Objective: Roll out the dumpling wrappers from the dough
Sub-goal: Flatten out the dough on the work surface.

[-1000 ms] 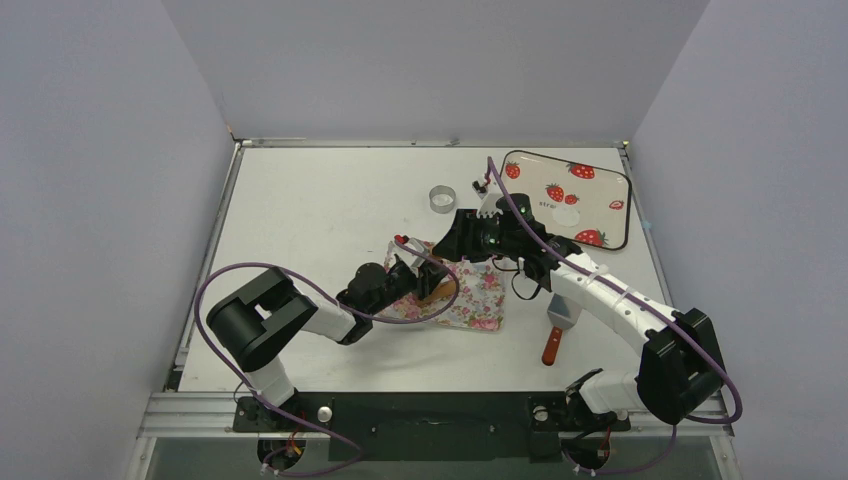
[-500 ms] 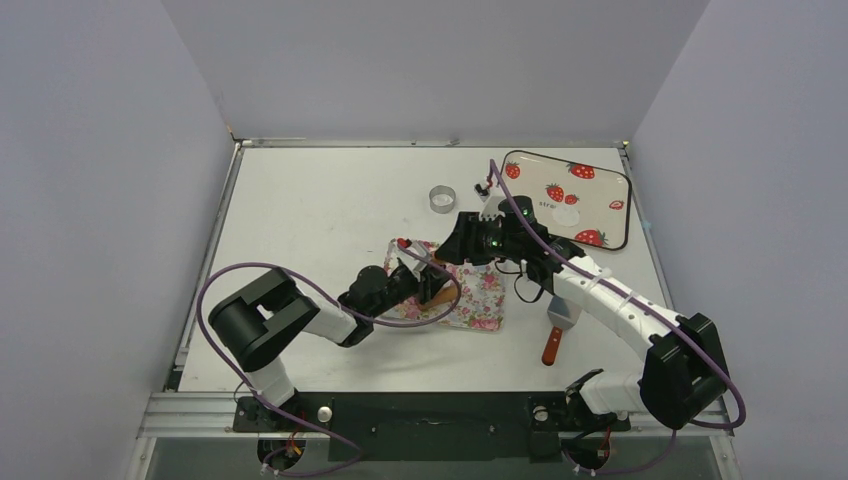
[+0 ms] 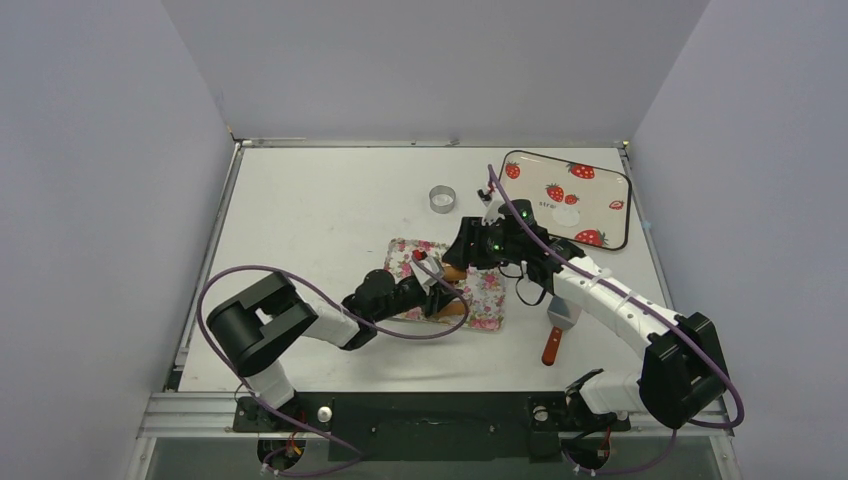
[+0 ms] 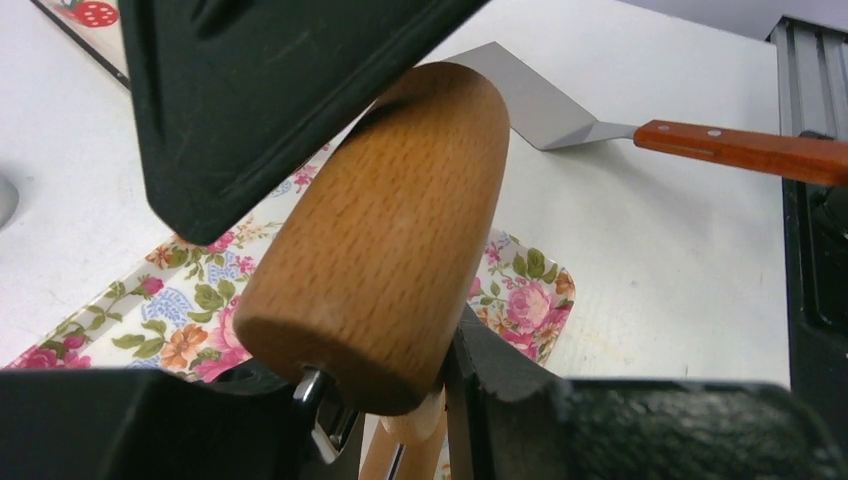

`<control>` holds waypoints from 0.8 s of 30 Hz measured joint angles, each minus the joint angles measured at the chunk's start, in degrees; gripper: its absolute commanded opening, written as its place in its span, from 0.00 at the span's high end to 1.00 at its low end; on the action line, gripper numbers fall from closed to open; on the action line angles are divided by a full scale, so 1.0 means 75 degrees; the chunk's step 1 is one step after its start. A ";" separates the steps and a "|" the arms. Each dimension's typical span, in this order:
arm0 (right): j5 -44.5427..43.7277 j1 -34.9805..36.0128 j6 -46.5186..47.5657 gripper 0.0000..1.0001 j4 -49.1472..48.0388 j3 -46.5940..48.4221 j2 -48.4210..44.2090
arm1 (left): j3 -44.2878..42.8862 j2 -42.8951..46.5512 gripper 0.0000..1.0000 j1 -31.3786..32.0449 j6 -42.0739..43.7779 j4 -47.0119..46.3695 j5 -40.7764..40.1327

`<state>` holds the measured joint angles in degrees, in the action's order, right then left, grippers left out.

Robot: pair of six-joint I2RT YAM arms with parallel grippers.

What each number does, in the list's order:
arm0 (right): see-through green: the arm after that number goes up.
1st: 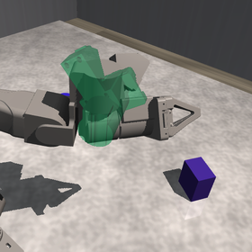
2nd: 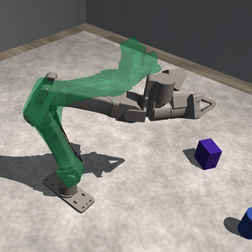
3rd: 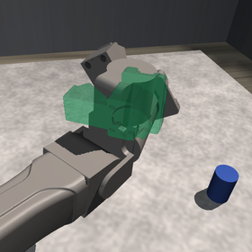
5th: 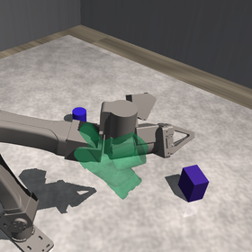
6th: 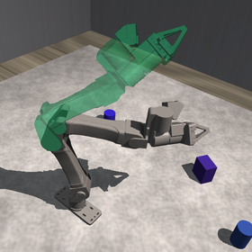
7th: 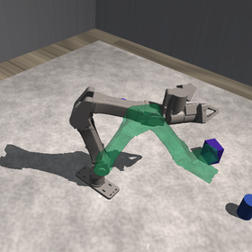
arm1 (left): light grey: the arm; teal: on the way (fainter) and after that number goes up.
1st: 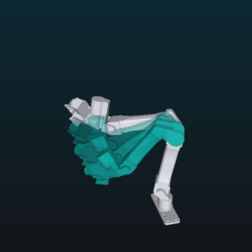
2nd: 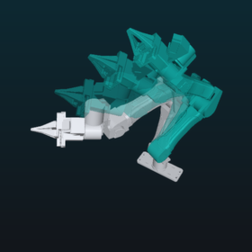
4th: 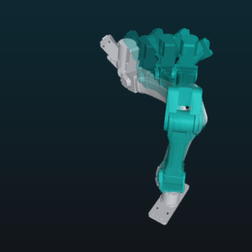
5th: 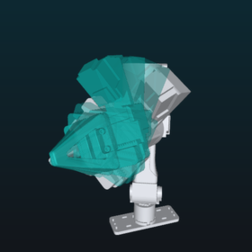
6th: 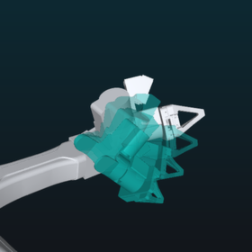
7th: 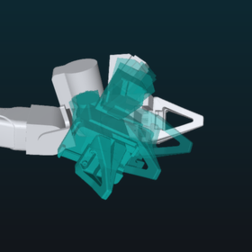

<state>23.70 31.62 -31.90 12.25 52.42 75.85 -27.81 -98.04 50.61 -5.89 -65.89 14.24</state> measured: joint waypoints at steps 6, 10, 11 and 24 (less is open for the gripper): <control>-0.0058 -0.0093 0.0023 0.51 0.0227 0.0012 -0.0003 | -0.0338 0.0542 1.00 0.0172 0.0938 0.1303 0.0399; -0.0108 -0.0140 0.0020 0.50 0.0367 0.0175 -0.0052 | -0.0627 0.0854 1.00 0.0262 0.1262 0.2261 0.0571; -0.0111 -0.0166 0.0020 0.50 0.0388 0.0245 -0.0085 | -0.0667 0.0906 1.00 0.0262 0.1294 0.2419 0.0600; -0.0189 -0.0230 -0.0023 0.50 0.0175 0.0592 -0.0271 | -0.1778 0.0799 1.00 -0.0740 0.1684 0.3398 0.1276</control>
<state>22.28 29.89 -32.08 13.56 56.86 73.82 -41.15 -92.05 45.06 6.74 -40.40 23.81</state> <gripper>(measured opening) 0.497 0.254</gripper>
